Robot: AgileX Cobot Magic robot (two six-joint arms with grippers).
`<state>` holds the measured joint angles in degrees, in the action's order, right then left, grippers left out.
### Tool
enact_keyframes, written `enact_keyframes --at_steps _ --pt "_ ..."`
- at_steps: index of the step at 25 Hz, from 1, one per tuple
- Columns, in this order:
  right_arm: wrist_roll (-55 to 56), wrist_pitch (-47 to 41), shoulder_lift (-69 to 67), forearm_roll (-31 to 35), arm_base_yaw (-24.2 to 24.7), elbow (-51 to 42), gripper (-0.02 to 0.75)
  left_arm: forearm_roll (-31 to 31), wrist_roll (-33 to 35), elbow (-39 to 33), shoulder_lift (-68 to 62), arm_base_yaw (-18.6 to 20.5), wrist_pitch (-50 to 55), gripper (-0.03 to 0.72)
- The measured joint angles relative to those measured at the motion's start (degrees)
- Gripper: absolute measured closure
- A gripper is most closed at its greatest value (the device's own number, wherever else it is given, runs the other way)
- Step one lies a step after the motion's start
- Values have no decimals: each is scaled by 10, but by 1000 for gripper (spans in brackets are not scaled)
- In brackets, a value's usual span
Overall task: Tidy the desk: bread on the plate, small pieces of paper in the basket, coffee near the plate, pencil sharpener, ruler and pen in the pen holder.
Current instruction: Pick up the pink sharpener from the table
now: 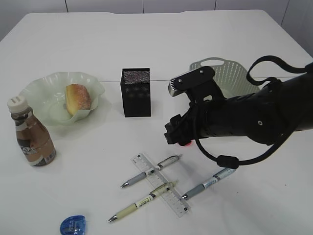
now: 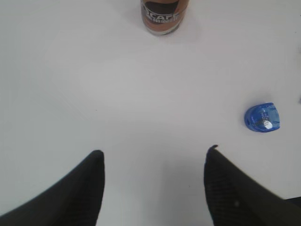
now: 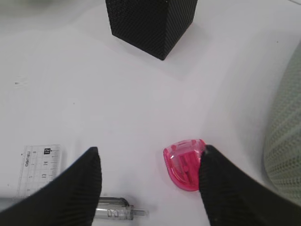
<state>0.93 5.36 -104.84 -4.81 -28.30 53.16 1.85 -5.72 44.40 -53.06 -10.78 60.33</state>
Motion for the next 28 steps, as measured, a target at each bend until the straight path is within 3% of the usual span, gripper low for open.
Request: enact_keyframes --at_steps 15,28 --pt "7 -6 0 15 0 0 235 1 -3 0 0 0 -13 202" --pt "-90 25 -38 -123 0 0 239 2 -13 0 0 0 -25 202"
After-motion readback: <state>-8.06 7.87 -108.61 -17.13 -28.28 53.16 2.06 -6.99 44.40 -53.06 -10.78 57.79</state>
